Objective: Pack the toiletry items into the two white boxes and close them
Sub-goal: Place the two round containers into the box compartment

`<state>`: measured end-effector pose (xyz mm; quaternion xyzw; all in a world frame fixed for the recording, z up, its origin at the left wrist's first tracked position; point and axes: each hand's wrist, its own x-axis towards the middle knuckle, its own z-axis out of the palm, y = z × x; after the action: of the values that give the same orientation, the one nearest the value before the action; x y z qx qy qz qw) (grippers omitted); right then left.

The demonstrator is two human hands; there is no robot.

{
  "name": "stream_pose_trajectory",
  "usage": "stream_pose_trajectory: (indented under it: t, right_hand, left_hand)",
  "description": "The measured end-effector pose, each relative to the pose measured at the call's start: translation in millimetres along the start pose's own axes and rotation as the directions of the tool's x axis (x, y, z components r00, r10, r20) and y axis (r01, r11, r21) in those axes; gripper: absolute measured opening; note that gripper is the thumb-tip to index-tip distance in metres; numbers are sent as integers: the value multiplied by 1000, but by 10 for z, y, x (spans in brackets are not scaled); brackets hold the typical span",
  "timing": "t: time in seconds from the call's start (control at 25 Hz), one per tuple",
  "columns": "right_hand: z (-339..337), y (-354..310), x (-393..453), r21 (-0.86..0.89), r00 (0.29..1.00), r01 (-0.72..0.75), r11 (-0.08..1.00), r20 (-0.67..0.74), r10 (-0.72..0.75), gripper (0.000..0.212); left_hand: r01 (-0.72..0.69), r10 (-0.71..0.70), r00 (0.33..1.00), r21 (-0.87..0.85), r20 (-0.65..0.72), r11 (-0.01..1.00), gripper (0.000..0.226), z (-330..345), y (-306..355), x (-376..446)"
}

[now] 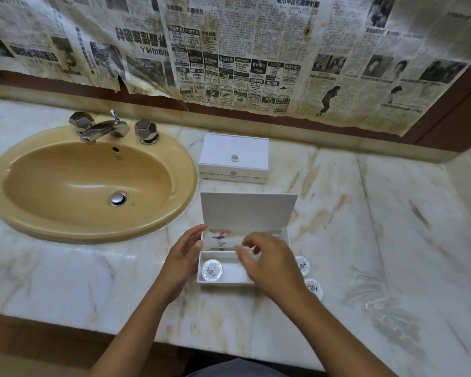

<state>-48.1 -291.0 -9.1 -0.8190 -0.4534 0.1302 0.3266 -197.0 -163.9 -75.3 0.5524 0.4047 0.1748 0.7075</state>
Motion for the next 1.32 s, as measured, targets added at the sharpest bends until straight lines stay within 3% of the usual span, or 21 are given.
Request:
stream_pose_trajectory:
  t: [0.16, 0.32, 0.44, 0.8, 1.12, 1.32]
  right_hand:
    - [-390, 451, 5, -13, 975, -133, 991, -180, 128, 12]
    - [-428, 891, -29, -211, 936, -347, 914, -13, 352, 33]
    - [-347, 1029, -57, -299, 903, -360, 884, 125, 410, 42]
    - [-204, 1083, -94, -366, 890, -324, 873, 196, 412, 43]
    - [-291, 1017, -71, -308, 910, -354, 883, 103, 401, 41]
    - [-539, 580, 43, -232, 959, -282, 931, -54, 277, 39]
  left_hand:
    - [8, -7, 1000, 41, -17, 999, 33, 3, 7, -10]
    - [20, -18, 999, 53, -36, 998, 34, 38, 43, -17]
    - [18, -17, 999, 41, -28, 999, 34, 32, 33, -12]
    - [19, -16, 999, 69, -42, 997, 33, 39, 68, -29]
    - [40, -38, 999, 38, -33, 998, 33, 47, 77, -36]
    - [34, -33, 999, 34, -31, 999, 33, 42, 52, -22]
